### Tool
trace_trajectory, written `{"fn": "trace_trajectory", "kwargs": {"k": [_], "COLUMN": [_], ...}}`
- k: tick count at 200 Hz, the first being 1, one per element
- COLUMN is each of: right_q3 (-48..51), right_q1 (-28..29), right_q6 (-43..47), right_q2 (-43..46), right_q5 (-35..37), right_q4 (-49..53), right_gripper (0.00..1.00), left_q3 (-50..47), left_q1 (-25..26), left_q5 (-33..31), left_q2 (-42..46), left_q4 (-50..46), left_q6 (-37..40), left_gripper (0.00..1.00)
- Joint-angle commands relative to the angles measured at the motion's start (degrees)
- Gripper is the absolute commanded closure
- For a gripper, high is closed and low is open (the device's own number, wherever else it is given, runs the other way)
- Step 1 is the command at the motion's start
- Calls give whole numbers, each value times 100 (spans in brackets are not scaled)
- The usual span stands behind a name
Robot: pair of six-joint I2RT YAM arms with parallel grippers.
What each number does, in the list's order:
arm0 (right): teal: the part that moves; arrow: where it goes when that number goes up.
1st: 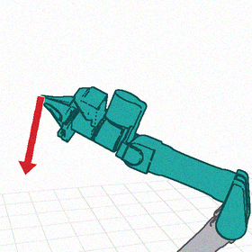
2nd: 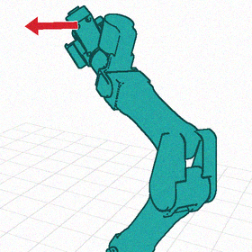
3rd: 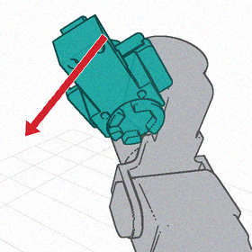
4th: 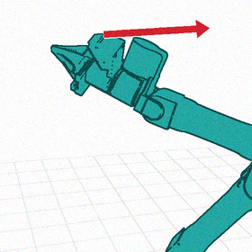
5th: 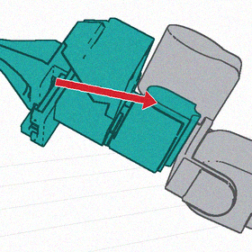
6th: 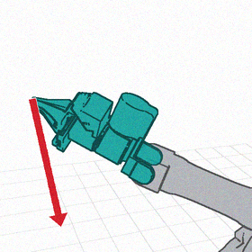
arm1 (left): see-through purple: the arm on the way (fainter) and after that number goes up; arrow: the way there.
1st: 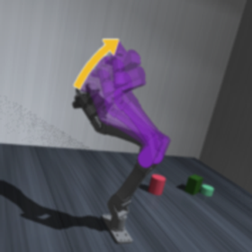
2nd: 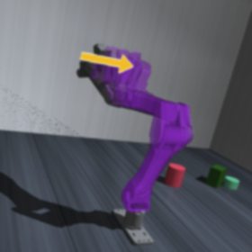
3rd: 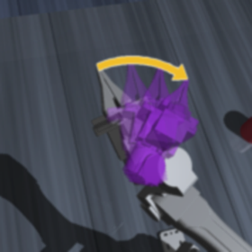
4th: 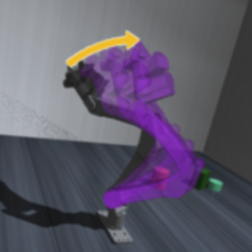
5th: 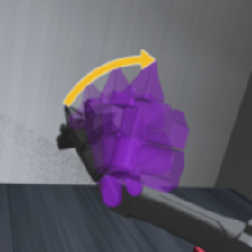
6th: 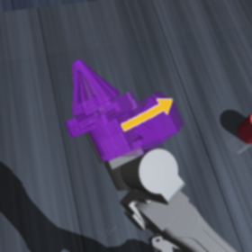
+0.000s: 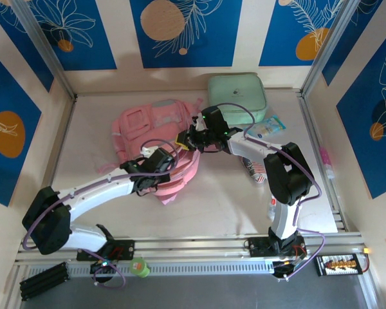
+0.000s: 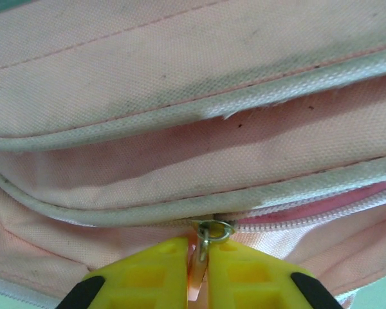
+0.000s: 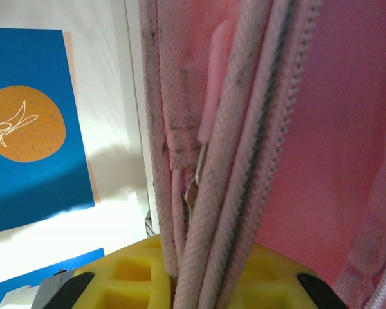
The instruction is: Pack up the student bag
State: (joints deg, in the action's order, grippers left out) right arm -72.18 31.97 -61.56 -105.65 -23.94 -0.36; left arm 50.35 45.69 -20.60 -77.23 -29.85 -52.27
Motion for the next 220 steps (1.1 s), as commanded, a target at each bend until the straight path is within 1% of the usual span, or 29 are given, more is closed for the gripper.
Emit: {"fn": "trace_trajectory", "kwargs": {"k": [1,29,50,70,88,115,136,148,160,169,177,189,205,220], "right_q3": [11,15,61,86,73,136,321,506,676,763,829,949,1062,1154], "right_q1": [-39,-57,-122,-235,-378,-576,-638,-631,-613,-590,-563,-497,-391,-291], "right_q6": [85,90,131,305,398,409,254,69,-148,-297,-445,-619,-774,-911], "right_q2": [201,189,253,341,395,405,450,513,558,586,618,700,828,977], "right_q5": [-50,-11,102,205,167,27,-87,-179,-230,-258,-268,-293,-203,-13], "right_q4": [-216,-204,-187,-158,-142,-228,-388,-705,-903,-981,-1009,-1109,-1097,-913], "right_gripper": [89,89,92,95,95,95,95,90,83,74,63,53,47,46], "left_q3": [113,5,-117,-295,-586,-1008,-1030,-877,-695,-573,-491,-440,-479,-483], "left_q1": [-71,-108,-214,-443,-760,-1259,-1332,-1329,-1309,-1269,-1212,-1139,-1059,-927], "left_q5": [-232,-283,-298,-201,149,785,1024,1251,1478,1620,1770,2063,2480,2628], "left_q2": [141,298,424,684,983,1314,1430,1428,1406,1382,1343,1286,1171,1032], "left_q4": [-381,-420,-573,-680,-531,-40,267,387,497,588,694,938,1398,1709], "left_q6": [78,145,169,251,373,712,1307,1669,1958,2161,2276,2367,2363,2349], "left_gripper": [90,100,100,100,100,100,100,100,100,100,100,100,100,100]}}
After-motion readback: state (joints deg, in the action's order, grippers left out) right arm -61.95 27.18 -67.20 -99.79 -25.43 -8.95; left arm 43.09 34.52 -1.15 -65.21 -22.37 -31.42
